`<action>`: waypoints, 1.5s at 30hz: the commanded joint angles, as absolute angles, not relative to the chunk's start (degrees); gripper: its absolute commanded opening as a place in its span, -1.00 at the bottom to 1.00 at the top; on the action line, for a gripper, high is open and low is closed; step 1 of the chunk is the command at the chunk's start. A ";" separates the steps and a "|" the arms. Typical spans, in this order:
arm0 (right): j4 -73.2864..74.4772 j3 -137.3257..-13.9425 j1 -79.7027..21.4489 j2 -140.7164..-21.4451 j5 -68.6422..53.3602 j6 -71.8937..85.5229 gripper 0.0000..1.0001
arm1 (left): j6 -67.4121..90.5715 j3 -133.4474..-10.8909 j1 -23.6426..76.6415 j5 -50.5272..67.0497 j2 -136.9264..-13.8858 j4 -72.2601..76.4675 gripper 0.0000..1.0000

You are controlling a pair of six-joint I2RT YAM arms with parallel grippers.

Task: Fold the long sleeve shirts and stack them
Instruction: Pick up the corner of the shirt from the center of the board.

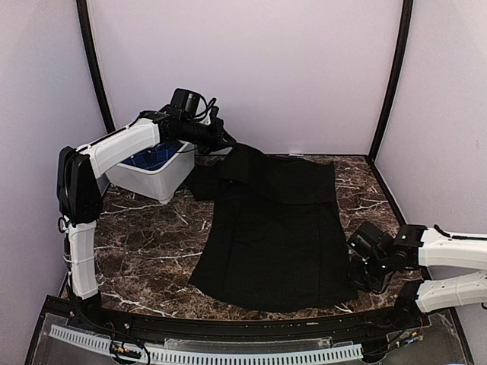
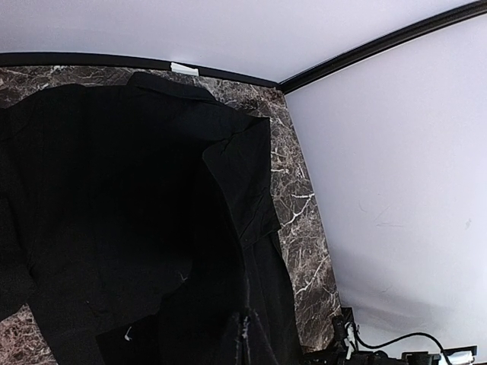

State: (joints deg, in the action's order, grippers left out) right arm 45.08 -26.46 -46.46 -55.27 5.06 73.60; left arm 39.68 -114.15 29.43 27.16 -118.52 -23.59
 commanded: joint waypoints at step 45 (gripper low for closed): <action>49.77 -32.87 -49.22 -61.49 9.06 79.38 -1.00 | 39.45 -114.61 29.62 29.63 -116.27 -17.66 -1.00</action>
State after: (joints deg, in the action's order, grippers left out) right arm 49.36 -29.15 -48.77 -60.88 5.82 82.30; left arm 39.68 -112.79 29.43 29.41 -118.52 -20.56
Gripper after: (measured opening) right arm 0.005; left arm 0.004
